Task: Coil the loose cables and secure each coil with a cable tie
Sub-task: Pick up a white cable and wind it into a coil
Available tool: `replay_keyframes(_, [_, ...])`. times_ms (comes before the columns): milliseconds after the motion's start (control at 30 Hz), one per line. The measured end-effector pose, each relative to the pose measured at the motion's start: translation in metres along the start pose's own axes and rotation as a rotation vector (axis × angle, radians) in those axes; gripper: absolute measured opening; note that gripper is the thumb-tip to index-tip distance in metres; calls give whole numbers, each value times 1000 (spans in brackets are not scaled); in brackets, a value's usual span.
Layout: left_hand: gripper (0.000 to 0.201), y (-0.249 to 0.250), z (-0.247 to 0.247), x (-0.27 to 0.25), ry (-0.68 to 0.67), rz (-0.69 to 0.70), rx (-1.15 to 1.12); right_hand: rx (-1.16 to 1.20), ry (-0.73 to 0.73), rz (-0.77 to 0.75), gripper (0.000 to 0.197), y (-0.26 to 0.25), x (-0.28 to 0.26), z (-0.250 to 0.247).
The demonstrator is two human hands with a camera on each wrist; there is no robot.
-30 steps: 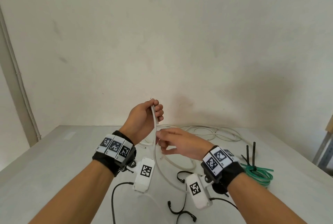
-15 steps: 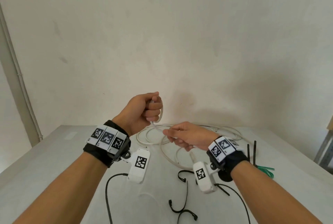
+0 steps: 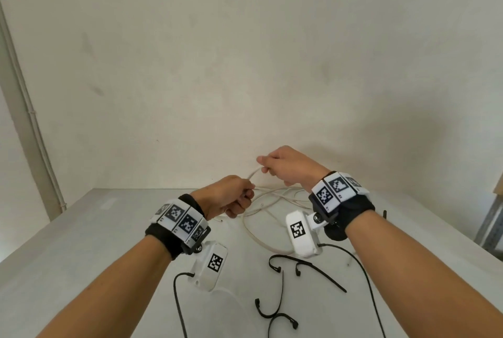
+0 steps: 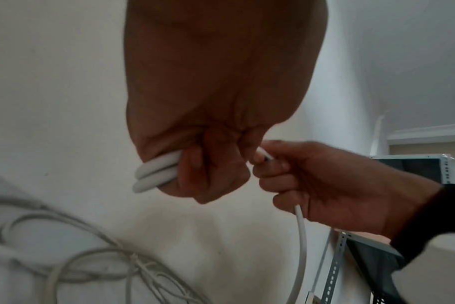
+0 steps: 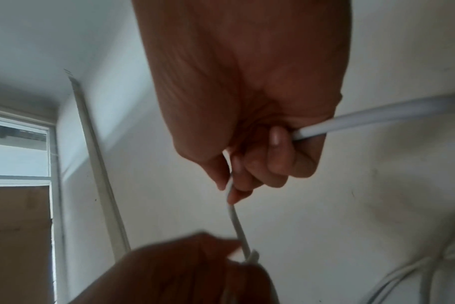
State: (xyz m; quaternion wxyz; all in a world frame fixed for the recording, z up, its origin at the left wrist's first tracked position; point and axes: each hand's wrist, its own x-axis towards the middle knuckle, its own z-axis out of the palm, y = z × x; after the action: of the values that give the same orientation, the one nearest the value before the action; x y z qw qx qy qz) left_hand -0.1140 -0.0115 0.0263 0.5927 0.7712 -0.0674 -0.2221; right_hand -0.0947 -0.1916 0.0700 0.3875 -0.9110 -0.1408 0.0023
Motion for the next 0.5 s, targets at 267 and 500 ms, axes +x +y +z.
replay_keyframes(267, [38,2,-22,15,180,120,-734,272,-199,-83,26,-8,-17,33])
replay_keyframes(500, [34,16,-38,12,86,226,-1062,308,-358,-94,31,6,-24,53])
